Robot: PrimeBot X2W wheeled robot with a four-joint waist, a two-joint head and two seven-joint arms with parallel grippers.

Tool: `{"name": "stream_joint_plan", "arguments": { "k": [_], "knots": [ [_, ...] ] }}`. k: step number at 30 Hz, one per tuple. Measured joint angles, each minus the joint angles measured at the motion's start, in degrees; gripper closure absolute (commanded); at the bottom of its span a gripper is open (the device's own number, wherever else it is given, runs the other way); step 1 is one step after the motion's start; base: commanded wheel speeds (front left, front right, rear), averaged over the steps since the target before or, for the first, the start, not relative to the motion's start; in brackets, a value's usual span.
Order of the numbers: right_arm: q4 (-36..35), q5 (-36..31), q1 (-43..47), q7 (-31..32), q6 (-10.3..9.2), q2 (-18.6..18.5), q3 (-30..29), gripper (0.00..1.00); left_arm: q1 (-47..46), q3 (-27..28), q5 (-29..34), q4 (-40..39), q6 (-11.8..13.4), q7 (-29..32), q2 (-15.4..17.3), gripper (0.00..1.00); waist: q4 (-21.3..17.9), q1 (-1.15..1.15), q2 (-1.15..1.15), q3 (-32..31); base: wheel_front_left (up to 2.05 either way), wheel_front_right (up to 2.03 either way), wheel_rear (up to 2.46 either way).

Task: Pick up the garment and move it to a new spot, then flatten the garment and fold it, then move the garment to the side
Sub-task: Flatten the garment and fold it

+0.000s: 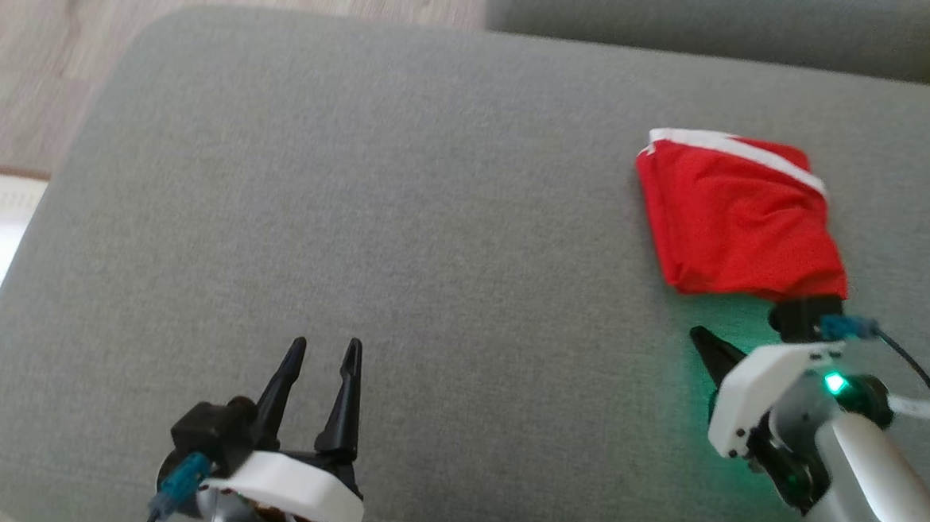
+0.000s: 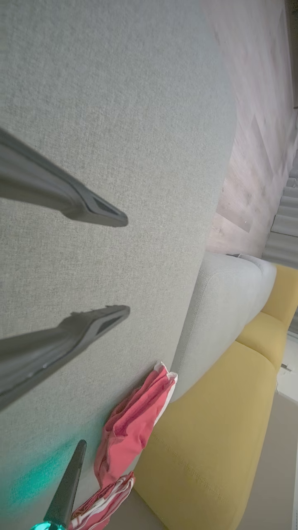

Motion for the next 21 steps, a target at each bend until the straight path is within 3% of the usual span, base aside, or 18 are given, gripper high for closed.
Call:
{"name": "stream_joint_plan", "arguments": {
  "k": [3, 4, 5, 6, 14, 21],
  "knots": [
    [-0.8, -0.9, 1.5, -3.1, 0.00, 0.2, -1.5, 0.97, 0.3, 0.2, 0.1, -0.1, 0.0, 0.0, 0.0, 0.00, -0.4, 0.00, 0.00, -1.2, 0.00, 0.00, 0.00],
    [-1.5, -1.7, 2.3, -5.1, 0.00, 0.2, -2.7, 0.53, 0.7, 0.4, 0.2, -0.2, 0.0, 0.0, 0.0, 0.00, -0.5, 0.00, 0.00, -1.9, 0.00, 0.00, 0.00],
    [-2.3, -2.8, 3.2, -7.3, 0.00, 0.4, -4.2, 0.19, 1.3, 0.7, 0.2, -0.3, 0.0, 0.0, 0.0, 0.00, -0.7, 0.00, 0.00, -2.6, 0.00, 0.00, 0.00],
    [-3.2, -4.1, 3.9, -8.8, 0.00, 0.4, -5.1, 0.01, 2.0, 1.3, 0.3, -0.3, 0.0, 0.0, 0.0, 0.00, -0.9, 0.00, 0.00, -3.2, 0.00, 0.00, 0.00],
    [-12.9, -13.8, 15.3, -21.4, 0.00, 3.5, -14.4, 0.00, 6.6, 6.4, 5.1, 0.0, -1.1, 0.0, 0.2, 0.00, -1.9, 0.00, 0.00, -7.2, 0.00, 0.00, 0.00],
    [-19.4, -19.0, 22.4, -28.4, 0.00, 9.5, -18.9, 0.00, 10.2, 10.5, 8.4, -0.2, -3.8, 0.0, 0.2, 0.00, -2.5, 0.00, 0.00, -9.3, 0.00, 0.00, 0.00]
  ]
}}
